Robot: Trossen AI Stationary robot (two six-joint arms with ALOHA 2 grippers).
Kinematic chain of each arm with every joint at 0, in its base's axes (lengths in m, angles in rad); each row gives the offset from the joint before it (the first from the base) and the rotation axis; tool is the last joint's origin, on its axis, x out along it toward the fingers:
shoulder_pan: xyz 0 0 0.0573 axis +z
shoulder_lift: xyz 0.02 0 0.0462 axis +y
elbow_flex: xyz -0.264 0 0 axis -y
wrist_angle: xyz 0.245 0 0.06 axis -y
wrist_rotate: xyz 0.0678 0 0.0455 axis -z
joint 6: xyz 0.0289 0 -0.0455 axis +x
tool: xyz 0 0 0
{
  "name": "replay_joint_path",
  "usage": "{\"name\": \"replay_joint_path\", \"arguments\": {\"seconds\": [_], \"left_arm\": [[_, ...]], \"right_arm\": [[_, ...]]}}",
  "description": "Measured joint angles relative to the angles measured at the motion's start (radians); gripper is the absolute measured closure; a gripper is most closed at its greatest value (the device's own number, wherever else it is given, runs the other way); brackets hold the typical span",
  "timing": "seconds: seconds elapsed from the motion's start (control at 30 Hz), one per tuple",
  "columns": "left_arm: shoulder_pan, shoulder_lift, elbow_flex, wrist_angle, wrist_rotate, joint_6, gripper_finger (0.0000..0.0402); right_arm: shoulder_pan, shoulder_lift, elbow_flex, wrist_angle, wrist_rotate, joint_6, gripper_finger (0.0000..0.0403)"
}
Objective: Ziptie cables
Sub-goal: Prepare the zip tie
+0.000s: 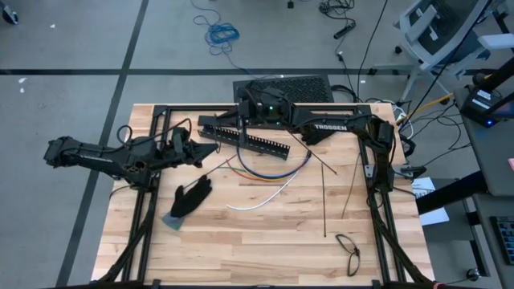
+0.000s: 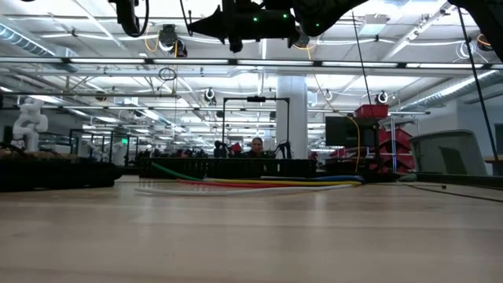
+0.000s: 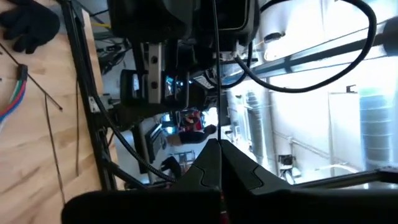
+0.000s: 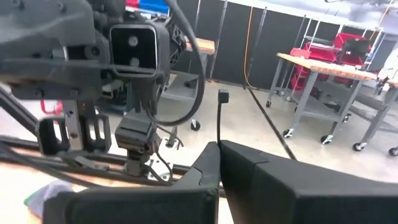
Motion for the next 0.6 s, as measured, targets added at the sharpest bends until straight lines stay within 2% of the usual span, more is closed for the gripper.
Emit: {"name": "replay_joint_path", "arguments": {"seconds": [0.17, 0.37, 0.6], "left_arm": [[0.012, 0.000, 0.000, 0.012, 0.007, -0.002, 0.0401], [0.024, 0.000, 0.000, 0.112, 0.007, 0.002, 0.0401], [0.023, 0.002, 0.000, 0.100, 0.046, 0.003, 0.0401]], "right_arm": [[0.002, 0.000, 0.000, 0.052, 0.000, 0.041, 0.0403], [0.005, 0.000, -0.001, 0.067, -0.015, 0.096, 0.0403], [0.014, 0.000, -0.001, 0.069, -0.028, 0.151, 0.0403]]}}
